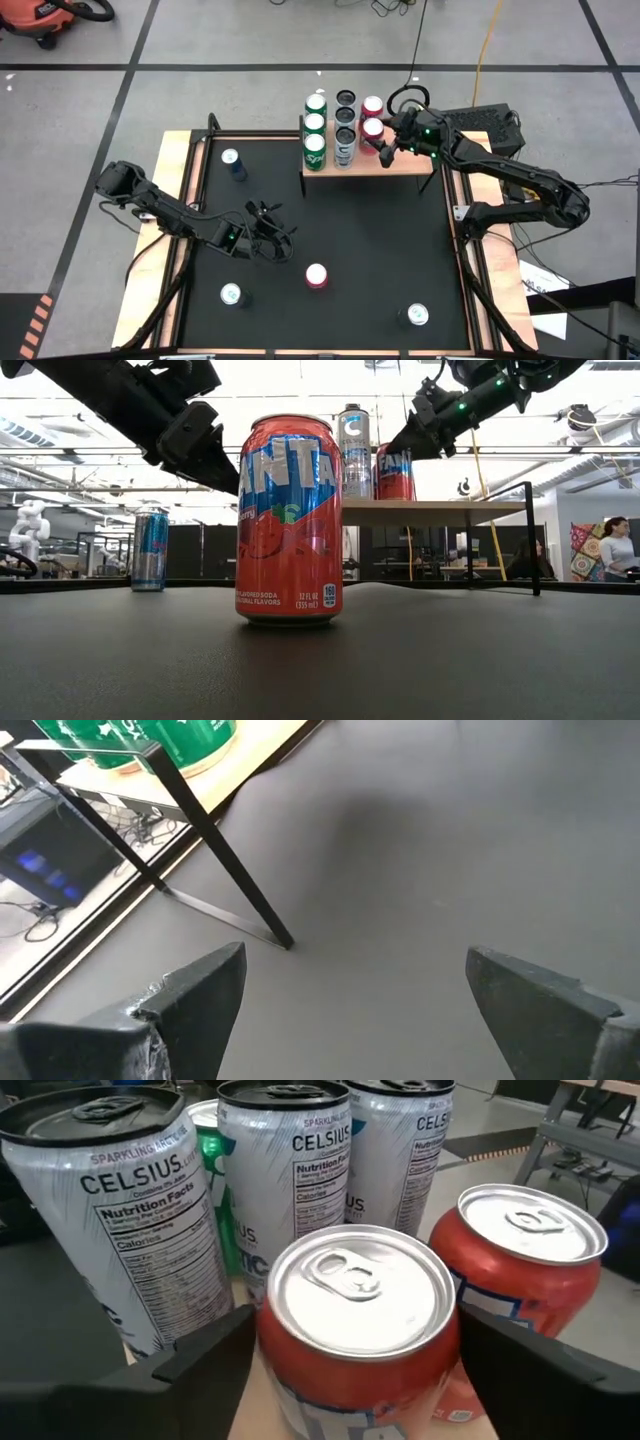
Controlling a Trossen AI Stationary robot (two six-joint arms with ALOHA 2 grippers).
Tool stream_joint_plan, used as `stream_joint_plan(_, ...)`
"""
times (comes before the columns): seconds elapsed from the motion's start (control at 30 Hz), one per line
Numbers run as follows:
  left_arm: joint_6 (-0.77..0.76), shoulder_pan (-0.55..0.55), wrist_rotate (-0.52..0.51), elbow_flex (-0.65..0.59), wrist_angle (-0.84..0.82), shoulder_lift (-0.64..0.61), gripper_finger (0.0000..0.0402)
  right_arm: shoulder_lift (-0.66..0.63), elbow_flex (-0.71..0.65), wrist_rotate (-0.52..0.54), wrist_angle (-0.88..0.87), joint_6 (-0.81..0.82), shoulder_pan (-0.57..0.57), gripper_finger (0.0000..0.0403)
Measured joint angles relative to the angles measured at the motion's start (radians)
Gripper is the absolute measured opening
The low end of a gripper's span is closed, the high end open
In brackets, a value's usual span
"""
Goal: Place canned beverage on shelf
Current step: Put the left orange soda can on the shelf, then put the orange soda can on the shelf
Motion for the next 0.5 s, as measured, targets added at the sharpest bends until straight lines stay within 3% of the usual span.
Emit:
stream_joint_plan(0.23, 0.047, 0.000, 0.000, 0.000, 0.000, 0.000, 0.0371, -0.009, -0.001, 0.004, 0.038, 0.015, 0.000, 0.0352)
stream_joint_plan(0.4, 0.045, 0.000, 0.001, 0.000, -0.048, -0.007, 0.0371, -0.091, -0.001, 0.154, 0.032, 0.030, 0.024, 0.0353)
stream_joint_plan(0.5, -0.005, -0.001, 0.004, 0.000, -0.153, -0.029, 0.0371, -0.186, -0.001, 0.183, -0.037, 0.027, 0.058, 0.0352)
